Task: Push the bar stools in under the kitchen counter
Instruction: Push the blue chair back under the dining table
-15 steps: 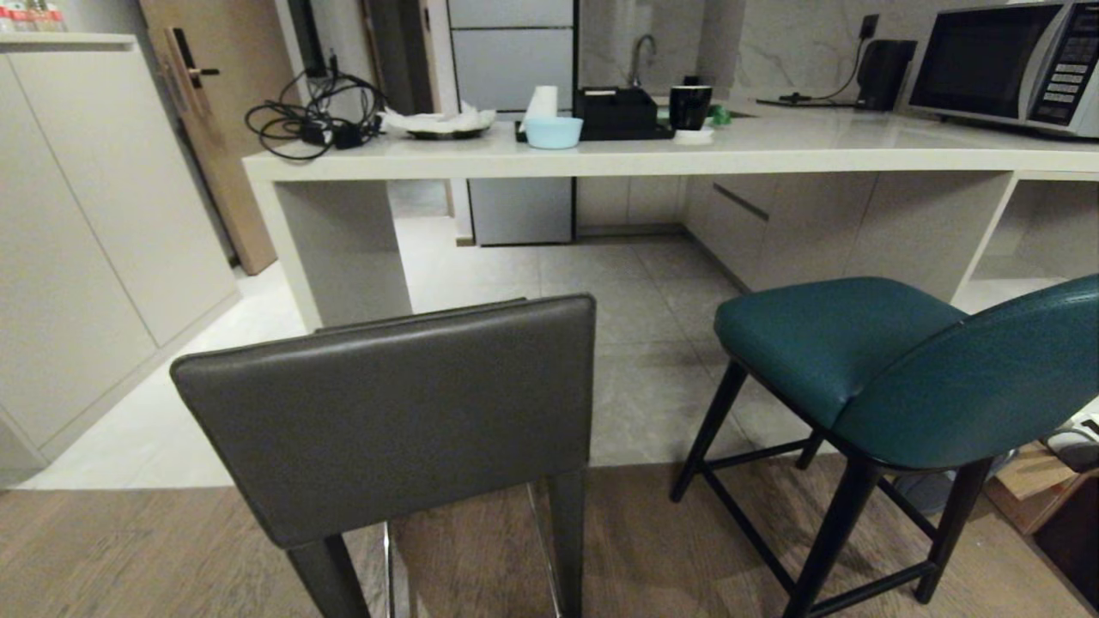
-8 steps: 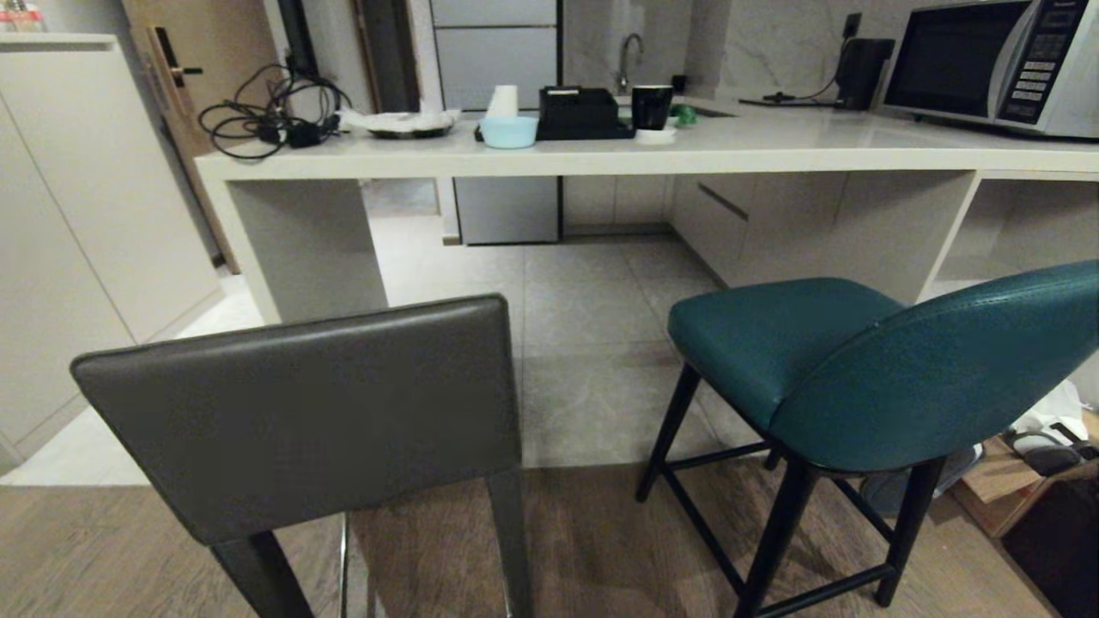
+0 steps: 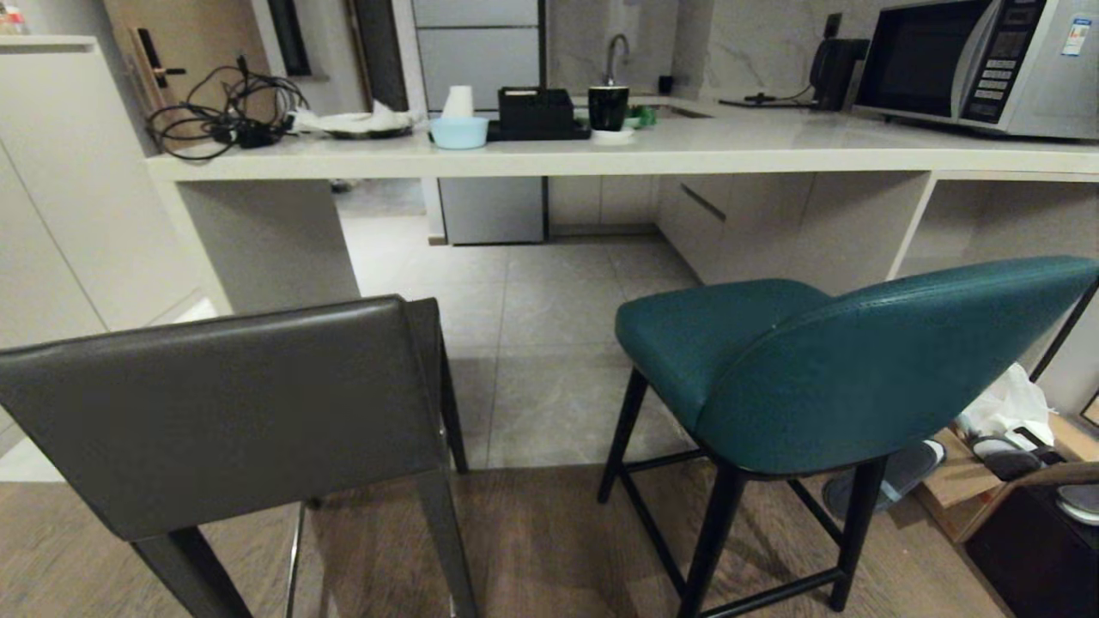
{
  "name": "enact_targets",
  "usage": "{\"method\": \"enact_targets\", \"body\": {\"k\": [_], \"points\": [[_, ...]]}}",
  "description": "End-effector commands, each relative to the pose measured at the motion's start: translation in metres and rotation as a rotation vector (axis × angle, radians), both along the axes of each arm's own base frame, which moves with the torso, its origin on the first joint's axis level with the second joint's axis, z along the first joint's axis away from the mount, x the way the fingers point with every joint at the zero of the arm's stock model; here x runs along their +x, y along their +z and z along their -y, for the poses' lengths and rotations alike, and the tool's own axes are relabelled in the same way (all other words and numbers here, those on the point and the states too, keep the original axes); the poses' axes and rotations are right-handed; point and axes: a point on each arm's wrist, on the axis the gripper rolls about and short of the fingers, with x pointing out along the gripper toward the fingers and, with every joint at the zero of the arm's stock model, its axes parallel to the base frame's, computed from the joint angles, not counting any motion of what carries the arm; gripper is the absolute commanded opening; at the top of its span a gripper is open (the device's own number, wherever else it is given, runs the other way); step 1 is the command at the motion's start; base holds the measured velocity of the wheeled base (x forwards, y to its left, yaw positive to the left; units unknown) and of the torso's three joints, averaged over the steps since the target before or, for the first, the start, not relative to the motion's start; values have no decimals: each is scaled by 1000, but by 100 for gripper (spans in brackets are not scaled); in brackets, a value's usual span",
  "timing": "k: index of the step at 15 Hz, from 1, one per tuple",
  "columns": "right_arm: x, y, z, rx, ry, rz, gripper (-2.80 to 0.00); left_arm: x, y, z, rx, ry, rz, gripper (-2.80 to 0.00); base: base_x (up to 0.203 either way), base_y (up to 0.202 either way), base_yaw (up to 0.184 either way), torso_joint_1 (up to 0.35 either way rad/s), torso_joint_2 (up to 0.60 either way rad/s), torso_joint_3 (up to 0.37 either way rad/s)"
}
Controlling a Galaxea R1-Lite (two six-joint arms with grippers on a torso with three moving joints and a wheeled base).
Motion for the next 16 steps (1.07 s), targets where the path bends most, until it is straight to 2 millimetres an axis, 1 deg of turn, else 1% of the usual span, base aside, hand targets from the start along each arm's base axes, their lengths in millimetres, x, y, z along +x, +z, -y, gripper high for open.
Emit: {"method": "enact_targets", "body": {"k": [1, 16], "points": [[0, 0, 0, -1, 2, 0, -280, 2, -5, 0, 0, 0, -19, -280, 0, -193, 5, 2, 4, -1], [0, 0, 0, -1, 1, 0, -280, 2, -5, 0, -2, 2, -19, -280, 0, -195, 2, 2, 3, 3]]}}
